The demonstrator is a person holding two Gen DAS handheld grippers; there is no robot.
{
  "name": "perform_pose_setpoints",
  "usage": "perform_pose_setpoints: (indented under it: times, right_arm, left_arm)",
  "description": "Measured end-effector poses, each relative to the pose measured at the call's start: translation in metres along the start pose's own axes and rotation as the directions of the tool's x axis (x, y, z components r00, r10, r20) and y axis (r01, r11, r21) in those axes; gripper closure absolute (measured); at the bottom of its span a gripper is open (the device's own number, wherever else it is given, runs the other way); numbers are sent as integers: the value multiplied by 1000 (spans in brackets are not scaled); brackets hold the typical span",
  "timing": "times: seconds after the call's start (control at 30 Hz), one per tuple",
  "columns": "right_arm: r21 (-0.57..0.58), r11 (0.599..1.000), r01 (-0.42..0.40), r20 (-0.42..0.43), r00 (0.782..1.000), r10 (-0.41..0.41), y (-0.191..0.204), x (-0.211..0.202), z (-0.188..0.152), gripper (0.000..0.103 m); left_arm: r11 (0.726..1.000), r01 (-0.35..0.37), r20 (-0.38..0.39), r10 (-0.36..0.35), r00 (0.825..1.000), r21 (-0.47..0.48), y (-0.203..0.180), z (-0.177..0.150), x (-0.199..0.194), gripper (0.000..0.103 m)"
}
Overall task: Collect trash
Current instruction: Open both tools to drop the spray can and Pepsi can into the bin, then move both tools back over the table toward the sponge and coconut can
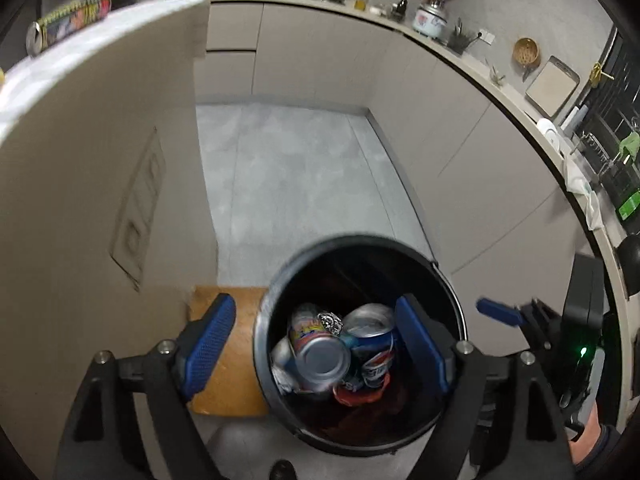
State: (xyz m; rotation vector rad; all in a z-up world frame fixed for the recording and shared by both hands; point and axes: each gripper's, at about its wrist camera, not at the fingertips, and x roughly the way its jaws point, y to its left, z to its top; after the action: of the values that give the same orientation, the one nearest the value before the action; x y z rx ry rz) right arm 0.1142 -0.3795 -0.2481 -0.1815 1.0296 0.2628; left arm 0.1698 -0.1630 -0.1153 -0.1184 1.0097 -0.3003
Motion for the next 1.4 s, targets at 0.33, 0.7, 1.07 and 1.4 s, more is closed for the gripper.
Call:
perform_pose_setpoints:
  times: [0.33, 0.7, 1.07, 1.4]
  right_arm:
    - [144, 990, -8, -11, 1000, 10, -16, -14, 16, 11]
    - [245, 969, 42, -27, 999, -37, -17, -39, 39, 0]
    - [227, 972, 58, 37, 997, -68, 8, -69, 81, 0]
    - [177, 984, -7, 156, 987, -21, 73, -96, 152, 0]
  left_arm:
    - [998, -62, 32, 61, 998, 31, -4, 9, -16, 16]
    - [995, -90, 94, 85, 992, 48, -13, 17, -54, 4]
    - [991, -134, 225, 127, 966, 15, 25, 46, -119, 3]
    - [952, -244, 243, 285, 927, -184, 147, 65, -137, 2]
